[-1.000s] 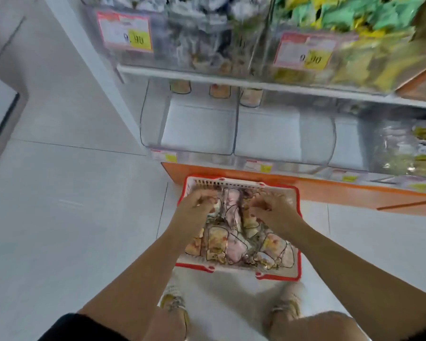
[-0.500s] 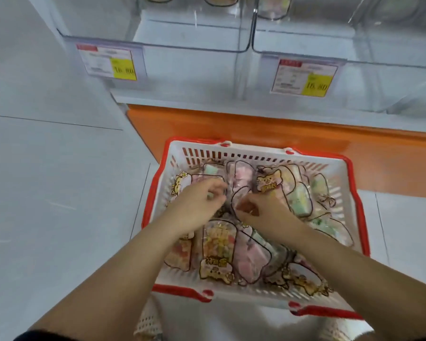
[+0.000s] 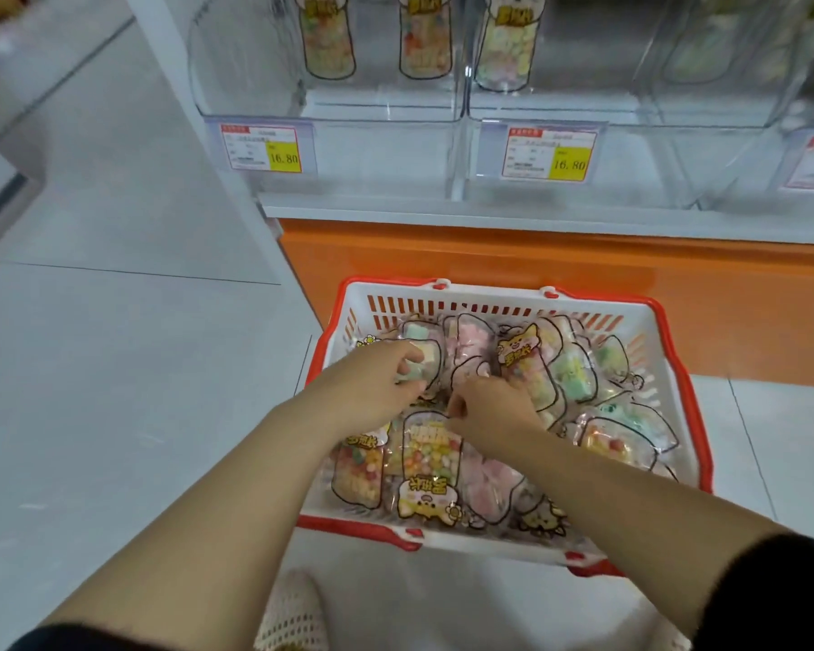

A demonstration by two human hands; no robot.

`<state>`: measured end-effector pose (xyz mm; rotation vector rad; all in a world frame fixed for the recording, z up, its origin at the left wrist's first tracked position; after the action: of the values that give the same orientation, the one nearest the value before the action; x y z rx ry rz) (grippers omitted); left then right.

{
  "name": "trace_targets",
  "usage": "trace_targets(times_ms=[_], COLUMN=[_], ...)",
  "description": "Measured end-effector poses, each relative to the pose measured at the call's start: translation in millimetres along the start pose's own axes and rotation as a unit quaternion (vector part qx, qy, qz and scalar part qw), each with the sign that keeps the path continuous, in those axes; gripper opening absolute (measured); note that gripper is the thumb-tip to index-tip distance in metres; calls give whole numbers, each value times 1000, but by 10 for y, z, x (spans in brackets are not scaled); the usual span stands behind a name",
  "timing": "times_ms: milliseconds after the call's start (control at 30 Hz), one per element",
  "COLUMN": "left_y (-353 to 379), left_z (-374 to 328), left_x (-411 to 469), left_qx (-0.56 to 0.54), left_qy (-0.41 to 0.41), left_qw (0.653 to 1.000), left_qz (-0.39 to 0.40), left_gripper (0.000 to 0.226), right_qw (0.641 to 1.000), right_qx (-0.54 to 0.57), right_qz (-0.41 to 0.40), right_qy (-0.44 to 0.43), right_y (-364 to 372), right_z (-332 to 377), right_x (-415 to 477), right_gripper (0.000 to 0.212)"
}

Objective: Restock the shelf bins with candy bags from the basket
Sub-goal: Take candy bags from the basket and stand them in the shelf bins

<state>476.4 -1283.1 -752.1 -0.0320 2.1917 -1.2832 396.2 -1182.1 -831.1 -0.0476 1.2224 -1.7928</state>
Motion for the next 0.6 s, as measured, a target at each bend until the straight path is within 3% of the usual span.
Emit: trace_targets(times_ms=[167,267,333,433,500,600], left_y=[-137,-281,-330,-183,50,238], left_z=[54,31,-4,-114,-302,-605], left_x=[-114,-194,-247,-315,-380,-423], left_qx=[9,-30,-59,-150,-345,-607], left_qy=[11,10,-3,-49,-83,-97], left_qw=[999,998,996,987,933,787], left_qz=[-30,-60,-68,-9,57,58], left_gripper=[42,39,34,44,52,59], right_qw=[993,962,910,794,730,679], right_qx=[118,245,368,565,645,707], right_qz=[-23,-120,-188,-222,-224,-196], right_qy=[3,3,9,18,21,26], right_y=[-408,-931,-1221,-1344,-1312,-1175], right_z=[46,34,-58,-170,-171,-127], right_x=[-134,-409,-652,-948,-1107,-1302], right_gripper=[7,6,7,6,8,12])
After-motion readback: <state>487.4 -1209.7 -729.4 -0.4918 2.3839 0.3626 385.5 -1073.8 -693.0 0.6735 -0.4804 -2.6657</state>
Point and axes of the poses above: each hand's wrist, its own x-axis towards the middle knuckle, its own y-axis out of the palm, z = x × y, the point moved 10 cm from there along x, towards the middle knuckle, and after that the axes turned 14 degrees about x, right-handed, at the moved point
